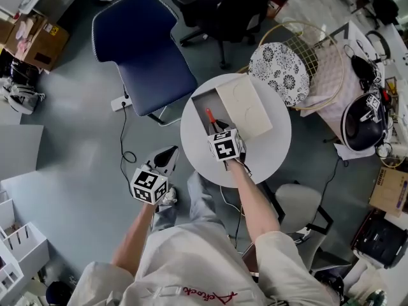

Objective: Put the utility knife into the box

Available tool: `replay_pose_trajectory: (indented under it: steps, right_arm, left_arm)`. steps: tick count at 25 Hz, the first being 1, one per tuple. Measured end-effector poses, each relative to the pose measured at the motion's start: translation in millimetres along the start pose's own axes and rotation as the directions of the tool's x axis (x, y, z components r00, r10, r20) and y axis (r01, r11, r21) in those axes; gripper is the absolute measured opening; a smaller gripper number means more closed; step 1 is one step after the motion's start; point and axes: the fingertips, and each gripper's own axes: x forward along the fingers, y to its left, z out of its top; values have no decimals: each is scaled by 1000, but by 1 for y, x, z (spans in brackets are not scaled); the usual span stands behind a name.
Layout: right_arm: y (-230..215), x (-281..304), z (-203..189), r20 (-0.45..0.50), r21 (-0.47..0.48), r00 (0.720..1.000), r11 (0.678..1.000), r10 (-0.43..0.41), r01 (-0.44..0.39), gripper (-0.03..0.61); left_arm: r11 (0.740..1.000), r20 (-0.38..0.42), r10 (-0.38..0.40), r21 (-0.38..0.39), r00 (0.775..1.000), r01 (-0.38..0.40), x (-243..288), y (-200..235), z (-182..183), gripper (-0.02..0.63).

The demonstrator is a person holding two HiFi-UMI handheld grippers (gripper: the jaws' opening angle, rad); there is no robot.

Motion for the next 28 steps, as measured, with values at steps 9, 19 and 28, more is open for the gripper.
replay_pose_trajectory:
  steps: [9, 19, 28]
  right_arm:
    - [-7, 25, -22, -184, 43, 983, 999, -5, 13, 71]
    - [-12, 40, -36, -312, 63, 950, 998, 4, 17, 71]
    - [-9, 39, -34, -304, 73, 953, 997, 18, 5, 80]
  left_arm:
    - [999, 6, 26, -19, 1000, -26, -8, 6, -3, 11]
    - [998, 23, 49, -32, 999, -49, -11, 12, -1, 11]
    - [999, 31, 35, -32, 999, -34, -11, 10, 2, 11]
